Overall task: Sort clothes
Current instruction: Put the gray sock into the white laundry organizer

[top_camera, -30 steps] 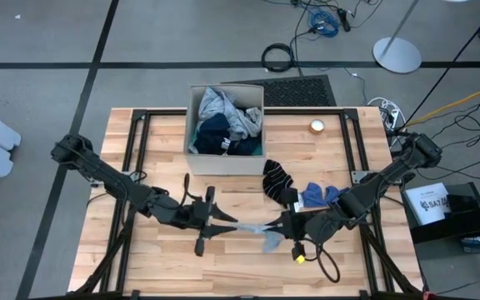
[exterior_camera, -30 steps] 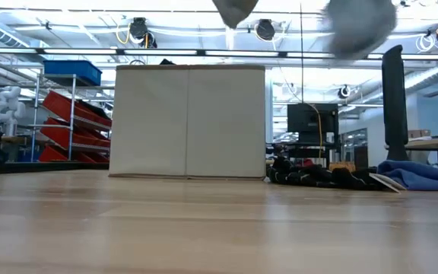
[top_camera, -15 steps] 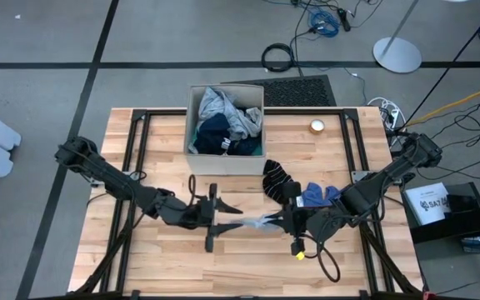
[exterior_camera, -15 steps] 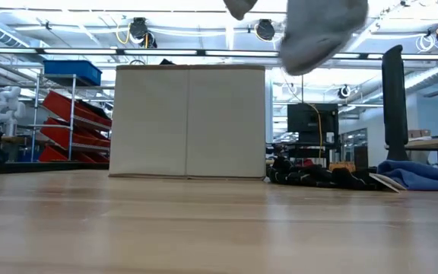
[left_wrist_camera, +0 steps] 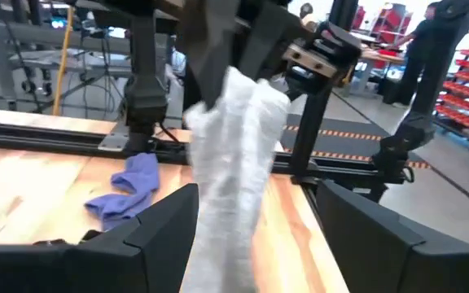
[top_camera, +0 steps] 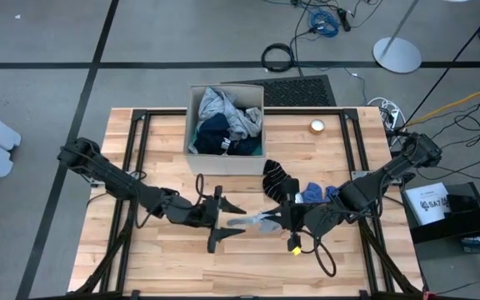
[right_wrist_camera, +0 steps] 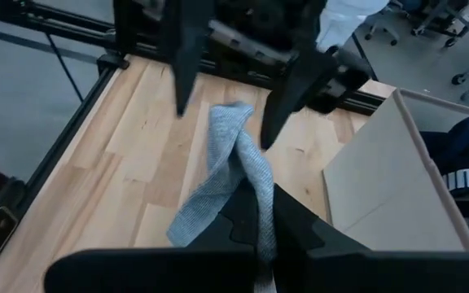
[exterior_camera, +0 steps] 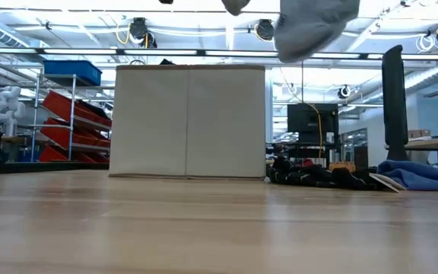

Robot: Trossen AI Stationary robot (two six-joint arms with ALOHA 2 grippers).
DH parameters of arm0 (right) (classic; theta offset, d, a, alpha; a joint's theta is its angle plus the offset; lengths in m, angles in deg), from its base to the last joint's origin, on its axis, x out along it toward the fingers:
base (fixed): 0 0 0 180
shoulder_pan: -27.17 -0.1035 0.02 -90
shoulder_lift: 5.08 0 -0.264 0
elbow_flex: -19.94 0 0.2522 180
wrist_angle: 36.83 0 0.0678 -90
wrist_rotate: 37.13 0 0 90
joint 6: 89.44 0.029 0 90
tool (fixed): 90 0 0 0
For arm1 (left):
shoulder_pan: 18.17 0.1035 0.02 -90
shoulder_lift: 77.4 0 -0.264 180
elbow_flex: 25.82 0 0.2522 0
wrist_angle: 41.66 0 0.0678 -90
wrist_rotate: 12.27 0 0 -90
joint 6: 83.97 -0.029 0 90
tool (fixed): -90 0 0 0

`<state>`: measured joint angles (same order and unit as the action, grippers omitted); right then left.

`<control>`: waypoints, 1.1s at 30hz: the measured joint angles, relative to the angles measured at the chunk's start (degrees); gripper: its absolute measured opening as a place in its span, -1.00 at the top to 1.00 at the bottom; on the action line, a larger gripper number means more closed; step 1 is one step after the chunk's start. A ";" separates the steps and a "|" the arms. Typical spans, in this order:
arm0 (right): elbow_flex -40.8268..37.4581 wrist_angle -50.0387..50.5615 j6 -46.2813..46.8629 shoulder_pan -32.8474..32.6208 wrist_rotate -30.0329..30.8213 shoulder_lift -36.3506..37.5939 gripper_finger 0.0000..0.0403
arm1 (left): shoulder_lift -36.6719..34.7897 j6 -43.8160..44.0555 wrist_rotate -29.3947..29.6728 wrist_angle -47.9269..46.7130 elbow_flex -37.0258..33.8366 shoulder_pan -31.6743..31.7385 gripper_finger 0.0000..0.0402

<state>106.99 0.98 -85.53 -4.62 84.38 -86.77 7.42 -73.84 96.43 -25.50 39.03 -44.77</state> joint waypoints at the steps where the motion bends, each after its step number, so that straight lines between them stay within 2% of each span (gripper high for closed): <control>1: 0.00 0.04 -0.09 0.33 0.02 0.02 0.98 | 0.42 0.02 -0.52 0.84 0.00 0.12 -0.30; 5: 0.00 -0.31 -0.12 1.48 -0.11 0.02 0.98 | 1.46 0.02 -2.94 4.31 0.00 0.43 -0.30; 16: 0.00 -2.88 -1.68 2.16 -3.12 0.02 0.98 | 3.21 0.04 -3.76 4.17 0.00 2.28 -0.29; 20: 0.00 -2.89 -1.68 2.21 -3.05 0.02 0.98 | 3.21 -1.58 -4.24 4.17 0.00 2.30 -0.20; 25: 0.00 -2.86 -1.65 2.21 -3.06 0.02 0.98 | 3.19 -3.33 -5.15 4.13 0.00 2.26 0.13; 31: 0.00 -2.84 -1.63 2.18 -3.06 0.02 0.98 | 3.19 -6.50 -4.96 4.17 -0.02 2.26 0.82; 33: 0.00 -2.84 -1.63 2.18 -3.06 0.02 0.98 | 3.19 -6.52 -4.80 4.17 -0.02 2.26 0.94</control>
<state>106.99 -1.86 -87.16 -2.44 81.32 -86.75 10.61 -80.36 91.62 -21.33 39.01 -42.51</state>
